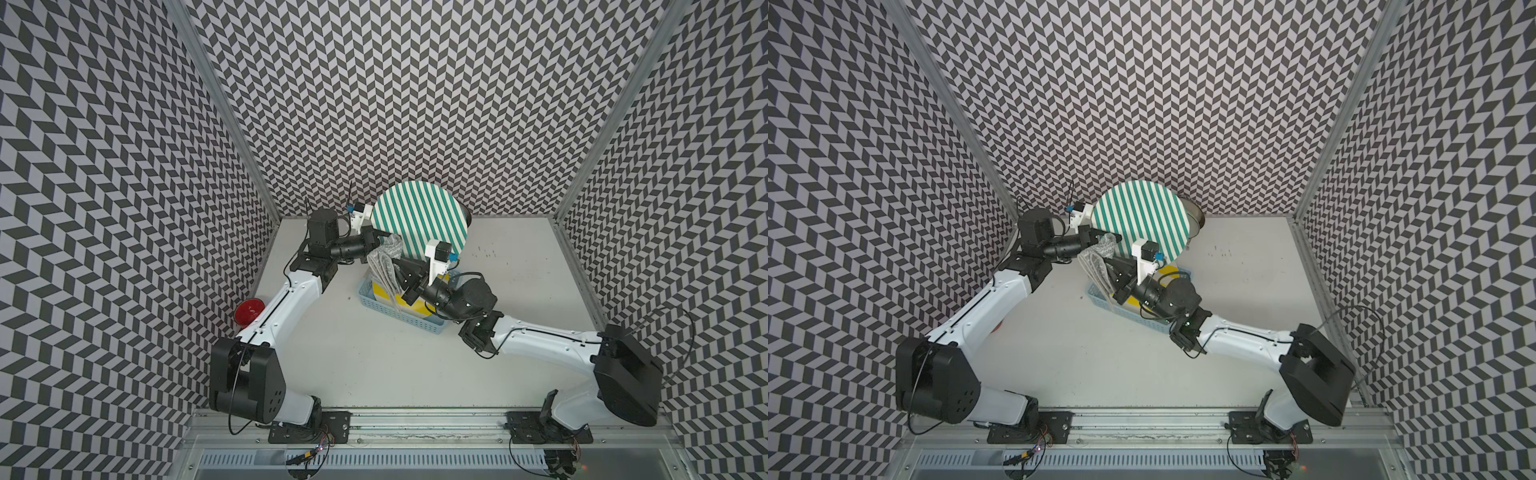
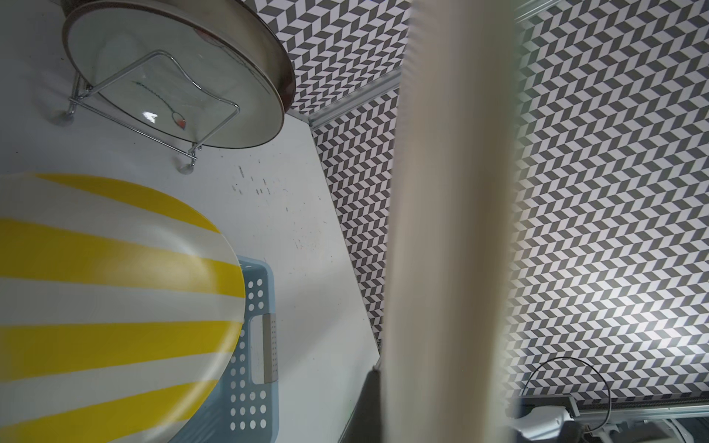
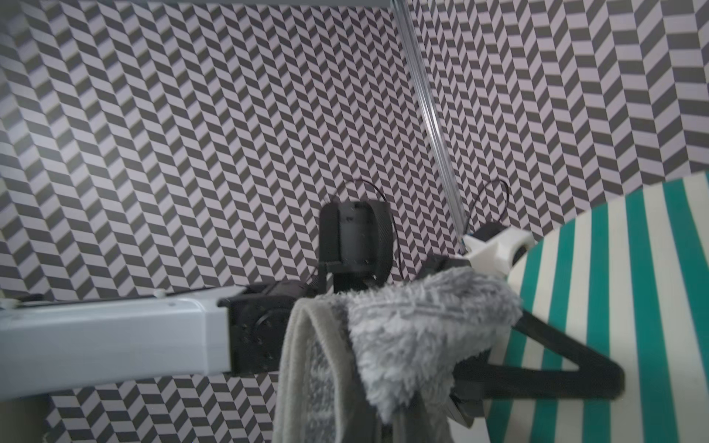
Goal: Wipe the wet plate dry
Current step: Wipe the plate with towel, then place the towel at the center of the board.
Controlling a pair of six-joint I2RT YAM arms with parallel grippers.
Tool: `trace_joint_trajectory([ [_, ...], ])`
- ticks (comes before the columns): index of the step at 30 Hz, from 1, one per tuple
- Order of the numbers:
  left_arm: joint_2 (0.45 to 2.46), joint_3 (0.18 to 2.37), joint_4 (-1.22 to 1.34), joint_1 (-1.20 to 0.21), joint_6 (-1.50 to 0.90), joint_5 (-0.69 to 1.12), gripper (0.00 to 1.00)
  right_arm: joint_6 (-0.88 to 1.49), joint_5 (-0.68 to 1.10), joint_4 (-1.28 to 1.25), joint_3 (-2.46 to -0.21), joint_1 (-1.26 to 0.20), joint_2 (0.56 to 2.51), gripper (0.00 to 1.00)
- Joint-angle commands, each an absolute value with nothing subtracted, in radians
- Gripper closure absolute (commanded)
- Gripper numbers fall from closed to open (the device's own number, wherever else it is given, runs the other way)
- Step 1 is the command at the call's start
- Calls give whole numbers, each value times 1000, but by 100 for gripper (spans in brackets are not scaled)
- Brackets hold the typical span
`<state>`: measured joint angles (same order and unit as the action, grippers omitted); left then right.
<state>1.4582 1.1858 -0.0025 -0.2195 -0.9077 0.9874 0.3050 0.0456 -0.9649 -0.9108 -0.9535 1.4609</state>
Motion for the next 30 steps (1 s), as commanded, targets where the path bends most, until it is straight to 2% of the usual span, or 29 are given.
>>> trace_joint_trajectory([
  [1, 1455, 1234, 18, -190, -836, 964, 100, 311, 36, -1035, -895, -957, 1363, 100],
  [4, 1461, 1282, 4, -166, -792, 950, 100, 310, -36, -926, -843, -956, 1275, 100],
  [6, 1458, 1315, -22, -150, -731, 920, 100, 329, -166, -821, -802, -957, 1195, 100],
  [10, 1444, 1341, -51, -109, -622, 870, 100, 362, -471, -494, -753, -942, 1050, 100],
  [16, 1443, 1329, -70, -67, -510, 871, 100, 561, -748, 17, -665, -930, 913, 100],
  [20, 1452, 1314, -102, -59, -449, 869, 100, 729, -734, 274, -581, -930, 848, 100],
  [23, 1452, 1307, -119, -57, -415, 873, 100, 814, -660, 330, -487, -928, 823, 100],
  [26, 1444, 1297, -128, -57, -373, 879, 100, 843, -543, 276, -390, -928, 849, 89],
  [29, 1430, 1280, -132, -56, -339, 879, 100, 865, -444, 229, -363, -927, 931, 55],
  [30, 1425, 1277, -137, -57, -328, 879, 100, 853, -424, 226, -376, -927, 959, 50],
])
